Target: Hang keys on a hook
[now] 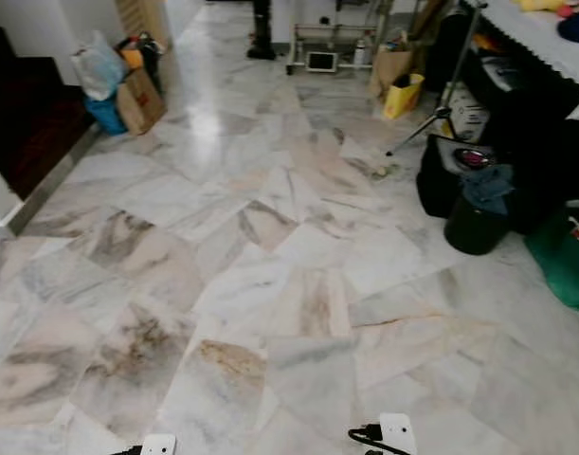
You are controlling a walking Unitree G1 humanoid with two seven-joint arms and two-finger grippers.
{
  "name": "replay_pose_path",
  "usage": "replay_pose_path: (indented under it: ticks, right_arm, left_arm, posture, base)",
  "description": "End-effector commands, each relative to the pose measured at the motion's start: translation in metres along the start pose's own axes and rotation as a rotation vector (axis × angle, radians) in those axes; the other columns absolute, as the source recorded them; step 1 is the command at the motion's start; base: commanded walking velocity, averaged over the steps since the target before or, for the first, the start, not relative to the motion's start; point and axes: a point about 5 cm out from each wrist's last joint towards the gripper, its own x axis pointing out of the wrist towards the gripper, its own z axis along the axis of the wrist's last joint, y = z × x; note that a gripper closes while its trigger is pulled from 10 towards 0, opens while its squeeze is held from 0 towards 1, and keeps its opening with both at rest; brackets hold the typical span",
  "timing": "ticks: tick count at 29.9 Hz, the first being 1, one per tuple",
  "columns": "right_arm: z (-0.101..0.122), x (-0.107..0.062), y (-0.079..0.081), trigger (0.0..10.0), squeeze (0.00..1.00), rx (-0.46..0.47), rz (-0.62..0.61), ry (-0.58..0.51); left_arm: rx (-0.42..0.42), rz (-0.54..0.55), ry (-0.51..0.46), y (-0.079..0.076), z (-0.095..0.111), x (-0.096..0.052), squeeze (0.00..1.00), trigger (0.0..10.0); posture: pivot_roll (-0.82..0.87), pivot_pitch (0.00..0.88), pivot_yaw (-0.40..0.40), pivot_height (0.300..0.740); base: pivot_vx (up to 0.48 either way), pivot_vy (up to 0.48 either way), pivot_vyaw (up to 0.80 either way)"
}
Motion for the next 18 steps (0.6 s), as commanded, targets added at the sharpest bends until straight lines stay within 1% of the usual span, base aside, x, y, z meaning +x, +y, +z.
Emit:
replay_pose_path:
  ticks: [1, 5, 7, 13, 17, 18]
  right_arm:
    - [0.0014, -0.0018, -0.0147, 10.0, 0.00, -0.001, -0.025, -0.001]
    - [0.0009, -0.0025, -0.0183, 10.0, 0.00, 0.003, -0.028, 0.000]
    - [0.0005, -0.0027, -0.0190, 10.0, 0.00, 0.003, -0.029, 0.002]
    - [0.0005, -0.0028, -0.0197, 10.0, 0.00, 0.005, -0.030, 0.003]
    - [0.0011, -0.0027, -0.0199, 10.0, 0.00, 0.004, -0.028, 0.003]
    - [0.0011, -0.0027, -0.0197, 10.0, 0.00, 0.004, -0.028, 0.003]
  left_arm:
    - [0.027, 0.005, 0.036, 0.0015, -0.0077, -0.0010, 0.00, 10.0]
    - [0.042, -0.001, 0.047, 0.0017, -0.0092, -0.0012, 0.00, 10.0]
    - [0.065, -0.005, 0.064, 0.0017, -0.0109, -0.0014, 0.00, 10.0]
    - [0.097, 0.002, 0.060, 0.0023, -0.0107, -0.0015, 0.00, 10.0]
    - [0.144, -0.001, 0.085, 0.0025, -0.0129, -0.0017, 0.00, 10.0]
    - [0.136, -0.002, 0.084, 0.0024, -0.0130, -0.0017, 0.00, 10.0]
  posture:
    - [0.06, 0.039, -0.008, 0.740]
    - [0.06, 0.037, -0.006, 0.740]
    - [0.06, 0.033, -0.005, 0.740]
    - [0.06, 0.033, -0.006, 0.740]
    - [0.06, 0.020, -0.001, 0.740]
    - [0.06, 0.015, 0.000, 0.740]
  base:
    - [0.000, 0.000, -0.76]
    - [0.000, 0.000, -0.75]
    - [0.000, 0.000, -0.75]
    - [0.000, 0.000, -0.75]
    - [0.000, -0.480, -0.75]
    - [0.000, -0.315, -0.75]
